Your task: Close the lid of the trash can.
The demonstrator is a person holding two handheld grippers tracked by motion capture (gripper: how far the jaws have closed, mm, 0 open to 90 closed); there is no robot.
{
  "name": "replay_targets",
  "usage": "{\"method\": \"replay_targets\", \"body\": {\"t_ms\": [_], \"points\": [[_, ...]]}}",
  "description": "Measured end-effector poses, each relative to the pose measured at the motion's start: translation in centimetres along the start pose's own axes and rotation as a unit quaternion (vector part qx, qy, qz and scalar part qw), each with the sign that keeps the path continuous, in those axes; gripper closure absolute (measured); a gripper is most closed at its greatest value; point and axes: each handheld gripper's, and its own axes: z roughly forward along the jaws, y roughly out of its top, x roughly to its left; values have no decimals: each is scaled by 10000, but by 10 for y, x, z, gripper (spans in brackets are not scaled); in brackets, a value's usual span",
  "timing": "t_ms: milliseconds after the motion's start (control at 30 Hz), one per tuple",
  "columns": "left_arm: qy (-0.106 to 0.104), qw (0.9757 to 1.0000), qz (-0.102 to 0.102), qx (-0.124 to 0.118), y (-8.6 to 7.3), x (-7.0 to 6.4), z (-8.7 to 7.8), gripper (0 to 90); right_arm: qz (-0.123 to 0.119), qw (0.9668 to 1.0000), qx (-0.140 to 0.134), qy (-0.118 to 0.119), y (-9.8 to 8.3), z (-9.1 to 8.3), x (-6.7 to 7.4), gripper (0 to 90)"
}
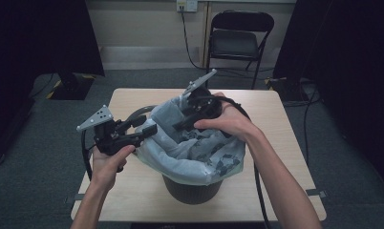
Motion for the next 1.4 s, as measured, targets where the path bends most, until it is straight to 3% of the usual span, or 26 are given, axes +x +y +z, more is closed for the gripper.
{"method": "replay_targets", "body": {"t_ms": [167,267,533,700,867,1200,1400], "points": [[6,10000,6,16,1,0,-1,378,134,9979,-607,-182,4,-37,-4,257],[-1,10000,-33,23,1,1,-3,371,169,9962,-696,-489,0,-53,-11,263],[95,9999,-83,-97,4,6,-11,352,500,9875,-1161,-944,-39,-84,-32,370],[183,9994,-154,-257,7,11,-20,342,705,9779,-1592,-1155,-65,-96,-40,435],[261,9992,-181,-257,7,15,-24,342,790,9701,-1914,-1268,-81,-103,-40,472],[331,9989,-224,-237,6,18,-26,342,1048,9577,-2232,-1486,-113,-112,-36,492],[459,9982,-297,-251,4,26,-29,342,1215,9479,-2493,-1564,-136,-119,-37,474]]}}
